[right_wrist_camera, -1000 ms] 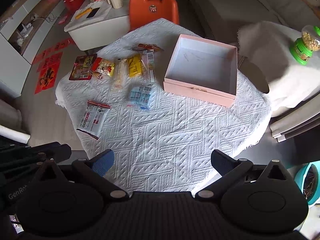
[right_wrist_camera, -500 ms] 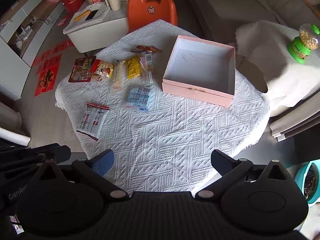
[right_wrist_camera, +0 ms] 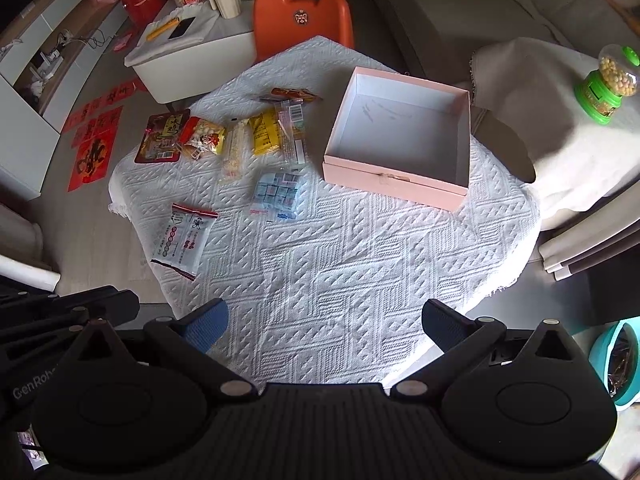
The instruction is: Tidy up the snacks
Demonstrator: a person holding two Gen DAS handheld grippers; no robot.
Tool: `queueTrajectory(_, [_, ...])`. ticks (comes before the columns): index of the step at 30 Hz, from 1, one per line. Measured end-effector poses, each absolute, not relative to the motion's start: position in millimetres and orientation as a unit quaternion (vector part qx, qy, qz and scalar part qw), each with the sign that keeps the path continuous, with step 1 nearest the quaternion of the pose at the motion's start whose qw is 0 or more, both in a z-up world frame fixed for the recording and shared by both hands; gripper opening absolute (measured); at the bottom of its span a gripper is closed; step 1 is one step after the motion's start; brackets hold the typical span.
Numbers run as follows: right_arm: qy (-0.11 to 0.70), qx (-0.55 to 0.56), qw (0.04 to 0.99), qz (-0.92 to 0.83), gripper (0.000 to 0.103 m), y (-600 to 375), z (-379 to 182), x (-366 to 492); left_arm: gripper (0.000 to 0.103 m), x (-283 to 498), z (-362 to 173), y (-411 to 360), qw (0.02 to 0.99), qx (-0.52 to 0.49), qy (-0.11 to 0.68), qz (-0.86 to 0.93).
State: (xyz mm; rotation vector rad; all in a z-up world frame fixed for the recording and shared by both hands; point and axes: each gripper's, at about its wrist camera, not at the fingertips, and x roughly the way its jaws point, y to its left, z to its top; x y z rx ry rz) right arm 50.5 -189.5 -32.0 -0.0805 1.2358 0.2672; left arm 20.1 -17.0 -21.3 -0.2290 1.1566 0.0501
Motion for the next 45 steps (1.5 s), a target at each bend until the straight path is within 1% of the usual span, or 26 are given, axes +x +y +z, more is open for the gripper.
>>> queueTrajectory(11, [0.581, -0.030, 0.804, 0.125, 0.103, -194.9, -36.8, 56.0, 0.016, 25.9, -27.7, -16.0, 0.828, -0.114, 0.549, 0.016])
queueTrajectory(12, [0.576, -0.025, 0.807, 0.130, 0.103, -196.5, -37.2, 57.1, 0.016, 28.8, -31.7, -11.6, 0.828, -0.128, 0.546, 0.012])
queueTrajectory(15, [0.516, 0.022, 0.839, 0.173, 0.103, -206.4, -37.7, 58.0, 0.016, 41.6, -53.7, 16.1, 0.834, -0.217, 0.508, -0.017])
queueTrajectory(17, [0.485, 0.032, 0.854, 0.184, 0.103, -209.2, -47.0, 62.4, 0.018, 55.5, -72.3, 36.6, 0.833, -0.240, 0.499, -0.021])
queueTrajectory(19, [0.491, 0.015, 0.851, 0.185, 0.103, -206.1, -62.2, 70.8, 0.019, 68.7, -89.5, 51.4, 0.841, -0.205, 0.501, 0.019])
queueTrajectory(21, [0.506, 0.004, 0.842, 0.187, 0.103, -203.2, -77.7, 78.1, 0.019, 81.9, -110.0, 62.3, 0.851, -0.146, 0.503, 0.044])
queueTrajectory(23, [0.522, 0.011, 0.831, 0.194, 0.103, -203.1, -91.3, 83.5, 0.019, 96.4, -138.0, 74.4, 0.851, -0.106, 0.512, 0.055])
queueTrajectory(27, [0.547, 0.028, 0.808, 0.219, 0.103, -196.8, -119.2, 90.5, 0.020, 112.6, -183.3, 99.5, 0.850, -0.107, 0.512, 0.056])
queueTrajectory(30, [0.559, 0.000, 0.799, 0.223, 0.103, -179.5, -144.6, 98.1, 0.020, 125.3, -192.1, 132.9, 0.860, -0.137, 0.484, 0.085])
queueTrajectory(33, [0.556, -0.019, 0.801, 0.222, 0.103, -160.6, -164.9, 107.8, 0.020, 161.4, -186.9, 182.0, 0.876, -0.158, 0.443, 0.106])
queueTrajectory(35, [0.547, -0.022, 0.805, 0.230, 0.103, -148.0, -173.9, 113.0, 0.020, 190.5, -188.1, 219.6, 0.881, -0.193, 0.415, 0.116])
queueTrajectory(37, [0.537, -0.029, 0.809, 0.236, 0.103, -132.3, -180.1, 117.7, 0.020, 218.2, -199.2, 257.0, 0.872, -0.228, 0.407, 0.150])
queueTrajectory(39, [0.531, -0.030, 0.812, 0.240, 0.103, -117.8, -184.6, 123.4, 0.020, 232.8, -209.5, 277.9, 0.865, -0.231, 0.408, 0.179])
queueTrajectory(40, [0.527, -0.029, 0.814, 0.244, 0.103, -111.1, -185.3, 126.5, 0.020, 235.3, -211.0, 281.6, 0.865, -0.235, 0.406, 0.176])
queueTrajectory(42, [0.513, -0.037, 0.820, 0.253, 0.103, -96.6, -185.8, 134.1, 0.020, 235.3, -210.3, 273.0, 0.880, -0.246, 0.394, 0.094])
queueTrajectory(45, [0.494, -0.066, 0.832, 0.243, 0.103, -79.4, -192.0, 145.8, 0.020, 239.1, -214.1, 244.0, 0.870, -0.264, 0.417, -0.008])
